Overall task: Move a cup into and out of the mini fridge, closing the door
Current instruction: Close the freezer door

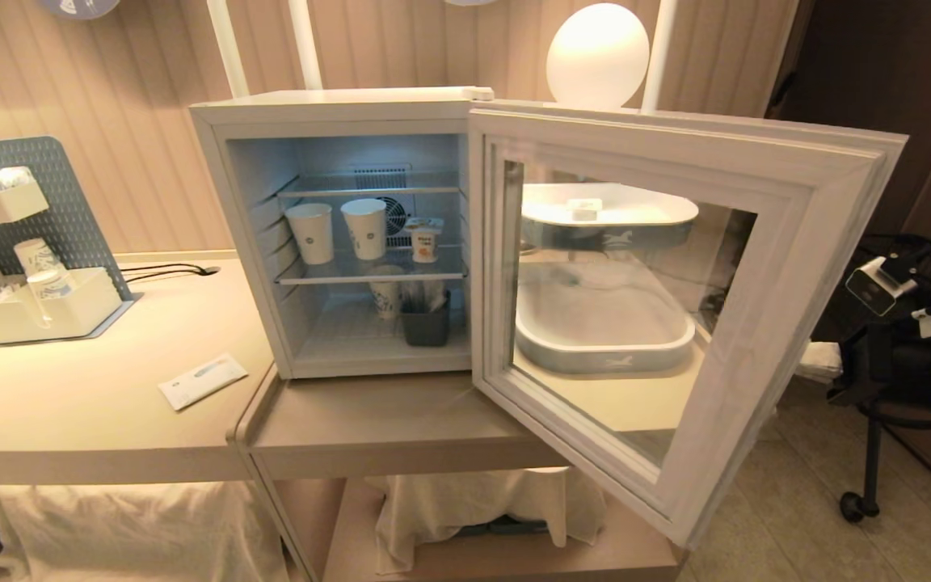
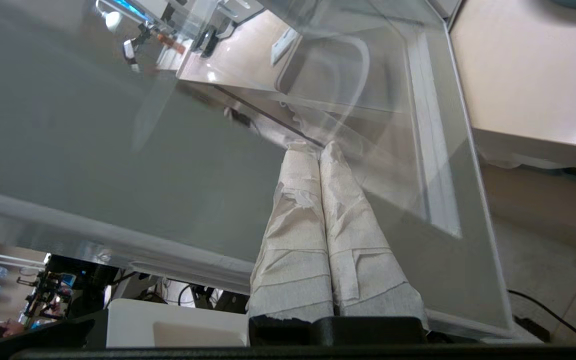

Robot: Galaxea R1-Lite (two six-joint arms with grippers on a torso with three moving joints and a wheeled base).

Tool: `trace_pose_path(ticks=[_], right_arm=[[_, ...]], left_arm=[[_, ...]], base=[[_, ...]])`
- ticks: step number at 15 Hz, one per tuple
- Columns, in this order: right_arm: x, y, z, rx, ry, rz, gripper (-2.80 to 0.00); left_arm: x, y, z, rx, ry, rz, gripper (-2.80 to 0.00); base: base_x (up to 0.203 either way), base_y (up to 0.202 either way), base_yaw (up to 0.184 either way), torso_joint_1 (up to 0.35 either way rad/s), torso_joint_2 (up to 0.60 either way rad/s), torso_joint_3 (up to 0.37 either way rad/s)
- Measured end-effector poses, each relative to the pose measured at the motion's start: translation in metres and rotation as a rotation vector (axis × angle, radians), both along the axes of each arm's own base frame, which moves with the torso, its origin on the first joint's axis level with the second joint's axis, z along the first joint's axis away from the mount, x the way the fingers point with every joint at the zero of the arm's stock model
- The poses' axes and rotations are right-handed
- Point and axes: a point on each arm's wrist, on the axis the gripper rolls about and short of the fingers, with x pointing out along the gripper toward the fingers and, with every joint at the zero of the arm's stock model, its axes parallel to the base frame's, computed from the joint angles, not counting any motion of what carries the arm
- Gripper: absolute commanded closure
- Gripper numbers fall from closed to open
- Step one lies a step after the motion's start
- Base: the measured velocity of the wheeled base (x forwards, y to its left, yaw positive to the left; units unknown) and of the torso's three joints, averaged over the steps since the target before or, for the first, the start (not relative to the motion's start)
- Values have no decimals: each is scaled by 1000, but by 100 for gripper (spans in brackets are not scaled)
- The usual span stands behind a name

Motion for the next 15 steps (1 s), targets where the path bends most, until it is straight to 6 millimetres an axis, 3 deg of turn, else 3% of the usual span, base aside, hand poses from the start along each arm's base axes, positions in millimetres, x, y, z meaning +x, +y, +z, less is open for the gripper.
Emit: trace_pose_path(ticks=[4,6,11,15], right_arm=[[-11,27,10,-29,-12,19,0],[-19,54,21,-49,-16,24,0],[-45,159,57,-134,-107,33,0],[-43,231,85,-297,-265,-92,0]], left_arm=[[0,0,0,0,0,1,0],[0,0,0,0,0,1,0],[0,0,0,-1,0,1,0],[0,0,0,-2,0,2,0]], base=[[0,0,0,0,0,0],[0,0,0,0,0,0],[0,0,0,0,0,0],[0,0,0,0,0,0]])
